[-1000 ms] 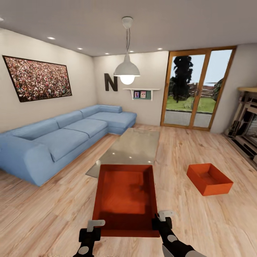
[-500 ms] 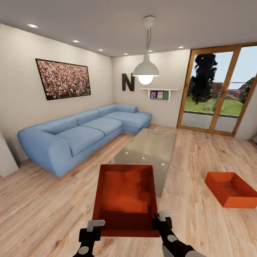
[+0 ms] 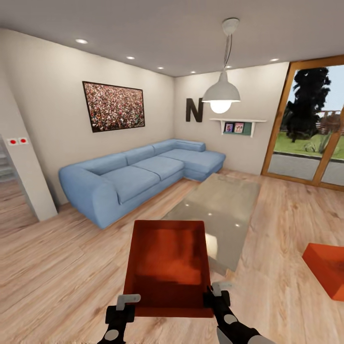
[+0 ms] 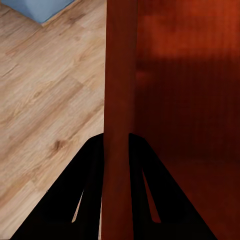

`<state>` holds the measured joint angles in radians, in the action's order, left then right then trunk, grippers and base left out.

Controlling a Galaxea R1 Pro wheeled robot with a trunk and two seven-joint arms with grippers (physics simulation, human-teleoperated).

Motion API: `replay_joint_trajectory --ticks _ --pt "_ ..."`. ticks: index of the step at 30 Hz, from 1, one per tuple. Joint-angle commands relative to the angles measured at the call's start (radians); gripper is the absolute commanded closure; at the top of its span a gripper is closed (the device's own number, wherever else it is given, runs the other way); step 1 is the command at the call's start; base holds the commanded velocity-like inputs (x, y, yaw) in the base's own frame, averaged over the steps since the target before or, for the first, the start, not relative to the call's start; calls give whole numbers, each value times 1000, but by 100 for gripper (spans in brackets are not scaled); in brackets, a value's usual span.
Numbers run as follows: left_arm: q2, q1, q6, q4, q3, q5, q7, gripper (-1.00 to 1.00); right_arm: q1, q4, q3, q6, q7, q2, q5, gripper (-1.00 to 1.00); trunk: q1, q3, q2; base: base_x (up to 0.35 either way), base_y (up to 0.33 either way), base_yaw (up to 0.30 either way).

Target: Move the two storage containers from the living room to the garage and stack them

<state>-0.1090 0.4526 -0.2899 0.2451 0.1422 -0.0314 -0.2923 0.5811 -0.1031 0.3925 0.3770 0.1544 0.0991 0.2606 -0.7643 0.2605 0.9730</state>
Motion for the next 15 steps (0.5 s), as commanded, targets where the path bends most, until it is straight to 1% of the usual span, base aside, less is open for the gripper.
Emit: replay_joint_trajectory --ticks 1,15 --pt "0 1 -16 40 -16 -1 -10 100 0 2 -39 8 51 -5 25 100 0 1 1 0 0 300" --pt "-1 1 -14 39 -19 -2 -11 100 0 2 -39 8 51 -5 25 100 0 1 1 0 0 300"
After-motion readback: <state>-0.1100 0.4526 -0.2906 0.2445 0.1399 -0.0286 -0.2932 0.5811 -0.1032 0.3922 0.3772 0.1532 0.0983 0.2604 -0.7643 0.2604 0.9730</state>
